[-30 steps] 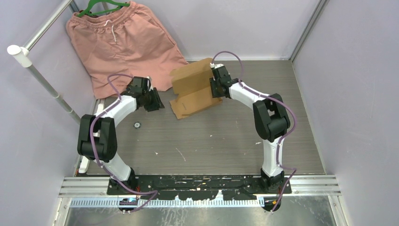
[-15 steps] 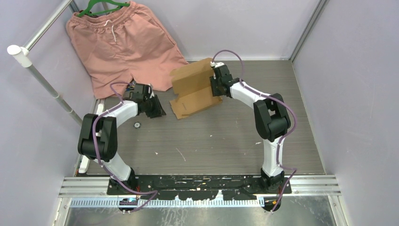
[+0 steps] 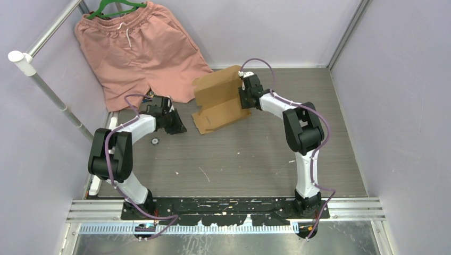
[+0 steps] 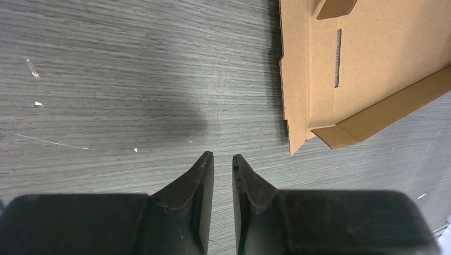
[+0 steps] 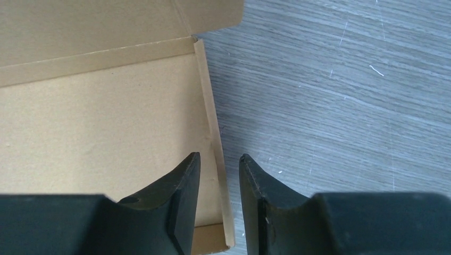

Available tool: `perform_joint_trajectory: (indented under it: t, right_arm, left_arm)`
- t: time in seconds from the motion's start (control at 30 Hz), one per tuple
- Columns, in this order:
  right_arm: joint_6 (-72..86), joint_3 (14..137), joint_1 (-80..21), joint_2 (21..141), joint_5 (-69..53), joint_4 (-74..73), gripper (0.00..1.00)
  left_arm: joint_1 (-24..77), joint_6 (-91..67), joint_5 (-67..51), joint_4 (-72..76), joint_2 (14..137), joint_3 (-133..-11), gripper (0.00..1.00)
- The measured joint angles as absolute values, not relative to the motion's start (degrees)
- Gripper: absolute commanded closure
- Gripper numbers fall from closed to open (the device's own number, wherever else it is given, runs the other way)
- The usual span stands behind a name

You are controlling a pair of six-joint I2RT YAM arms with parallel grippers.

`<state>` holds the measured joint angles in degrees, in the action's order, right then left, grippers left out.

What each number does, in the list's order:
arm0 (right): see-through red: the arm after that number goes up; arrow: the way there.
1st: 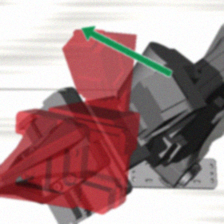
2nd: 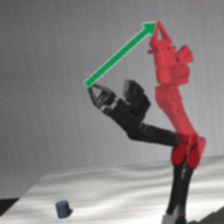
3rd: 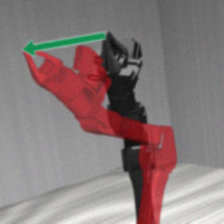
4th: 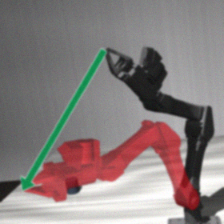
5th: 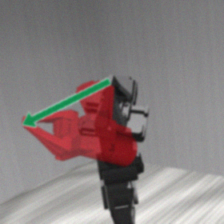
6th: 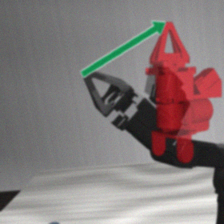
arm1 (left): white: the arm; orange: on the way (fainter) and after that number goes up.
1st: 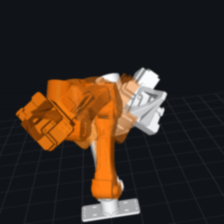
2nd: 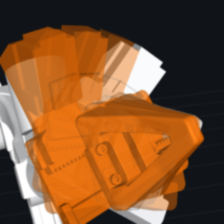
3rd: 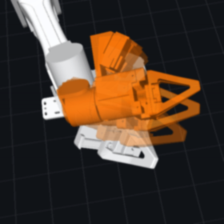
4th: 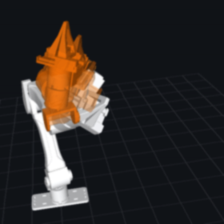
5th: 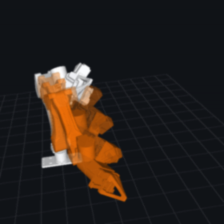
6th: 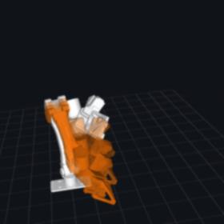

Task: Fold the paper box
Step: Fold the paper box at the center of the board.

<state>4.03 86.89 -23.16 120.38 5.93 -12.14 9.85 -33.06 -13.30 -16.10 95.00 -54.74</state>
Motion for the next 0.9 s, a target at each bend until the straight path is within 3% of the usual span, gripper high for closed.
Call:
perform_joint_trajectory:
  t: [0.27,0.7,0.9]
  right_arm:
    - [3.07,86.50,-23.11,121.25,6.11,-8.60,0.75]
    - [3.16,82.74,-23.11,121.25,6.11,-4.45,0.71]
    - [3.20,80.97,-23.11,121.23,6.15,-1.87,0.83]
  left_arm:
    - [9.85,-33.06,-13.30,-16.14,95.04,-54.76,0.73]
    - [9.85,-34.09,-13.76,-16.08,96.97,-55.05,0.73]
    - [9.85,-34.33,-14.31,-15.99,97.14,-55.05,0.73]
